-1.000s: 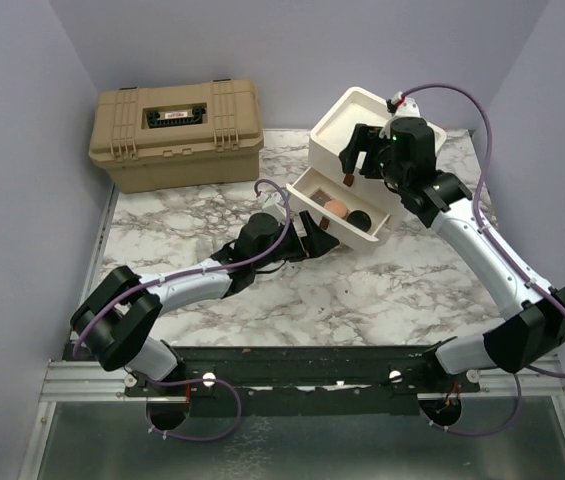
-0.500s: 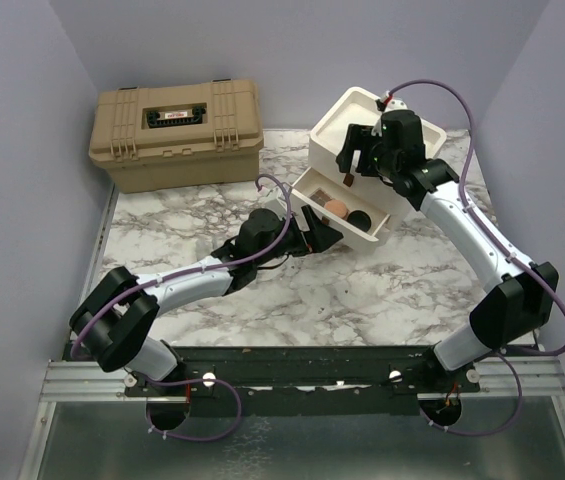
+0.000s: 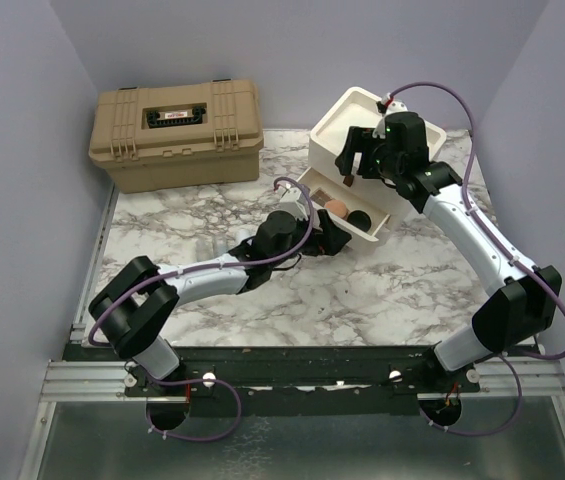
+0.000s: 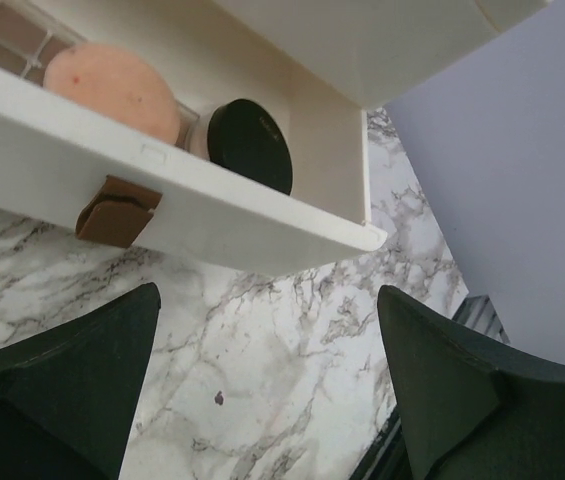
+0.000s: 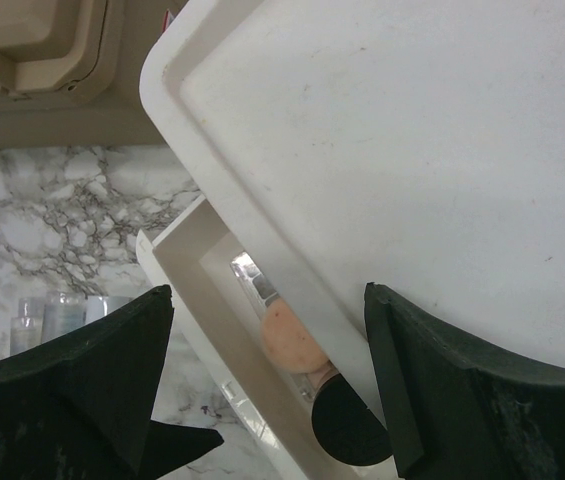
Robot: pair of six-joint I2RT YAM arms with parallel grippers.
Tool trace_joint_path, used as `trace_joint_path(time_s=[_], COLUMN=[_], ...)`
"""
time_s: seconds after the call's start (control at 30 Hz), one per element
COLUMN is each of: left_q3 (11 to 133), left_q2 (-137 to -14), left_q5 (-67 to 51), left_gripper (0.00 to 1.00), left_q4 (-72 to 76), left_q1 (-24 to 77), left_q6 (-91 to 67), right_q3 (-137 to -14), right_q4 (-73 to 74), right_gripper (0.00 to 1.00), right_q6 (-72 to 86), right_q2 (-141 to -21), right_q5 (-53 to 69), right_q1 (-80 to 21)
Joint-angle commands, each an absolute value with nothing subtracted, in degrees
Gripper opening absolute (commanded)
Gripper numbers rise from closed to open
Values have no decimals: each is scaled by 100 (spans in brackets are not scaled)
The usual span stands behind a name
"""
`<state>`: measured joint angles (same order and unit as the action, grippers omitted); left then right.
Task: Organize the makeup
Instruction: Close the drawer in the storage box.
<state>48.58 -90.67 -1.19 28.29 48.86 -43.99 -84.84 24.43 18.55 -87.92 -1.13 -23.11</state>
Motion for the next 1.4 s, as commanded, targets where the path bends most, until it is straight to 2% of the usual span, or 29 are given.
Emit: trace_joint_path(time_s=[0.0,0.33,0.5,0.87,1.1,1.37], left_q3=[4925,4571,4638,4477,4506,4278], left_q2=[-9115,-9099,-9230,-9481,-9760,-10059], left_q5=[481,645,128,734,1614,1472], left_gripper=[90,90,92,93,93,87], left_q4=[3194,3473,3506,4524,5082,5823], left_q1=[5072,5080,5081,5137,5634,5635], left_q6=[-3553,-2822,-2300,-2180,-1687,-1732], right_q3=[-8130,-8033,-8041,-7981,-8083,-7940], right_q4=[2885,2825,2769,2781,3058,2848], right_gripper=[83,84,84,86,87,87], right_q6=[2355,2465,2197,1993,1960,2174], right_q2=[-8774,-8727,-8745,-8626,-8757,-8612], right_q5=[286,483,746,1008,835,1186], right_q1=[-2312,-2303,-2312,-2303,-2277,-2263])
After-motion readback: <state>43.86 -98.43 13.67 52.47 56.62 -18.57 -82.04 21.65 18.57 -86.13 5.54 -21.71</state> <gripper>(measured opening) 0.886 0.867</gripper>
